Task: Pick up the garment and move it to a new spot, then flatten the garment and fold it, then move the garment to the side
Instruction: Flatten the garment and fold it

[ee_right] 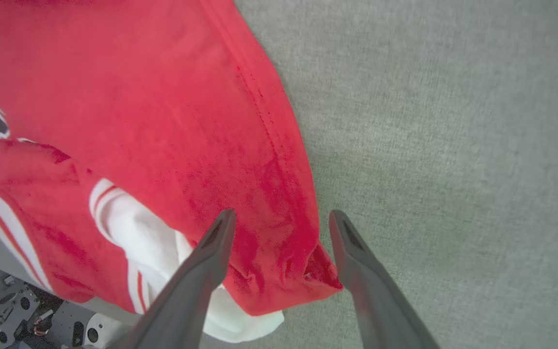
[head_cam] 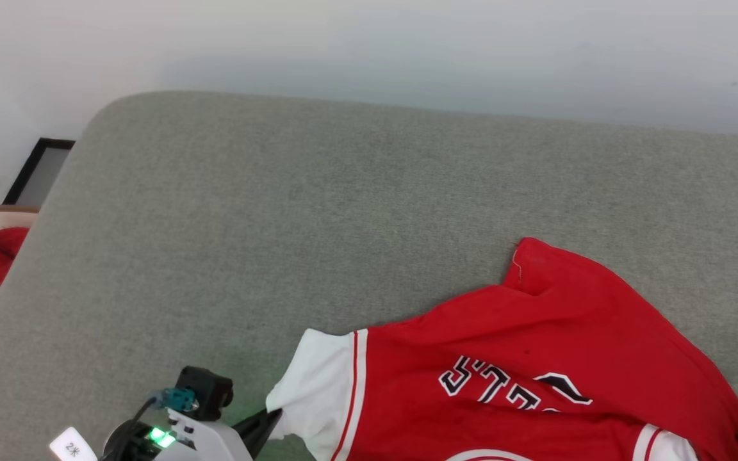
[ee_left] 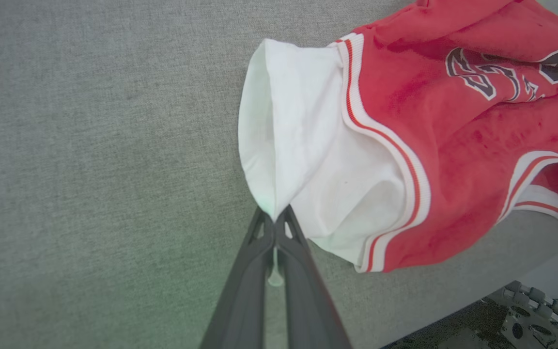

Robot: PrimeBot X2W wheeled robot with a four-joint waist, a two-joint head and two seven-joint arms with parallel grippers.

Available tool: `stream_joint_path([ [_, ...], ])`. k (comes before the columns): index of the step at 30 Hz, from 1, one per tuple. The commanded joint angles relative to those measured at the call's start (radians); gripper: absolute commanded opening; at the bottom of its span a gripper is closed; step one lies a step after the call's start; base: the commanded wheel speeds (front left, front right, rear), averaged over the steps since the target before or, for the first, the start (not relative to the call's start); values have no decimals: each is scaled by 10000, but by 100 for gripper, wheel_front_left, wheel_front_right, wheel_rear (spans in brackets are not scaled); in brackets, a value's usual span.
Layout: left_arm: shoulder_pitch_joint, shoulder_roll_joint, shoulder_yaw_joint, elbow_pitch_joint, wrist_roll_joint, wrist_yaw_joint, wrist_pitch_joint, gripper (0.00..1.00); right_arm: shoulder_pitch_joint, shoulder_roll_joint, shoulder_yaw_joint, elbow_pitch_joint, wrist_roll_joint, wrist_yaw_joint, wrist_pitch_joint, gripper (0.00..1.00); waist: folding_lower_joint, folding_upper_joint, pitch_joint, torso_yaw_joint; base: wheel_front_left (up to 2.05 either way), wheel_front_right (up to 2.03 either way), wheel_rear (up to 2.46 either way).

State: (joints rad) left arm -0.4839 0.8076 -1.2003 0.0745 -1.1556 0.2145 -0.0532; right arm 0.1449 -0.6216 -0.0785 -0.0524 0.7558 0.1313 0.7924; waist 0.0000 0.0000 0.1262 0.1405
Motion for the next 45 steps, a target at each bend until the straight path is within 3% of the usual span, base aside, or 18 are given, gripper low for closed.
stream_joint_path([
  [1,80,-45,-12,-37,15,23,9,0,-4,80,-197,-427,-147,-8,122,100,0,0,12,80,0,0,0],
  [5,-58,-138,-40,-58,95,-34,25,0,-805,132,-356,-1682,-616,-8,124,100,0,0,95,271,0,0,0],
  [10,-287,-376,-79,-7,214,-143,104,0,-2398,34,666,-1923,-959,-8,-224,100,0,0,290,622,0,0,0],
  [19,-840,-1009,-169,285,498,-499,212,0,-5880,-238,3417,729,-823,-10,-928,100,0,0,837,1439,0,0,0],
  [26,-1194,-1491,-196,643,631,-805,177,0,-7979,-528,5544,3005,-18,-10,-565,100,0,0,1367,1970,0,0,0],
  [35,-1489,-2070,-244,1248,701,-1240,65,0,-9409,-905,7525,4613,1224,-9,562,100,0,0,1790,2515,0,0,0],
  [42,-1528,-2276,-237,1635,661,-1456,-55,0,-9593,-885,8544,5721,1676,-12,1457,99,0,0,1931,2667,0,0,0],
  [43,-1535,-2300,-241,1702,650,-1468,-67,0,-9597,-885,8630,5948,1800,-12,1697,44,0,0,1933,2680,0,0,0],
  [44,-1546,-2318,-238,1759,639,-1501,-74,0,-9621,-864,8735,6124,1880,-13,1975,0,0,0,1931,2683,0,0,0],
  [45,-1555,-2331,-242,1811,630,-1530,-78,0,-9662,-865,8882,6181,1882,-13,2203,0,0,0,1926,2683,0,0,0],
])
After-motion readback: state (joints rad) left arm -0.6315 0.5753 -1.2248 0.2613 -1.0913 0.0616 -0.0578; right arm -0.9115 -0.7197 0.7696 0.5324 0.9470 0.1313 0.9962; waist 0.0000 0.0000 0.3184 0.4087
